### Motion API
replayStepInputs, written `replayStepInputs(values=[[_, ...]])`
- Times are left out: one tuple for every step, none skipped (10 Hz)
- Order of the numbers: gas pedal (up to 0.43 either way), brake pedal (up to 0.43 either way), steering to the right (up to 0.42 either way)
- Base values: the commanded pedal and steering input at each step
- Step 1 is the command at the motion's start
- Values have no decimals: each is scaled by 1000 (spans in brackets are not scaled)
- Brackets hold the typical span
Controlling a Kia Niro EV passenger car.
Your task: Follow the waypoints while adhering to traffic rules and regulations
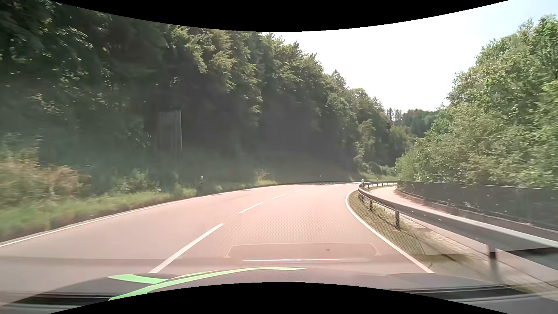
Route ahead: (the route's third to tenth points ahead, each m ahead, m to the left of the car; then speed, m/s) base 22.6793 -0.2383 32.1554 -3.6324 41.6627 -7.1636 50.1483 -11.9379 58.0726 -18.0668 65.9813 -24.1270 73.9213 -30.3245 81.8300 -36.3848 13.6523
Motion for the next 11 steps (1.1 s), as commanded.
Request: replayStepInputs(values=[[0, 0, 60], [0, 0, 62], [0, 0, 63], [0, 0, 65], [0, 0, 67], [0, 0, 68], [0, 0, 68], [0, 0, 68], [0, 0, 68], [0, 0, 67], [0, 0, 66]])
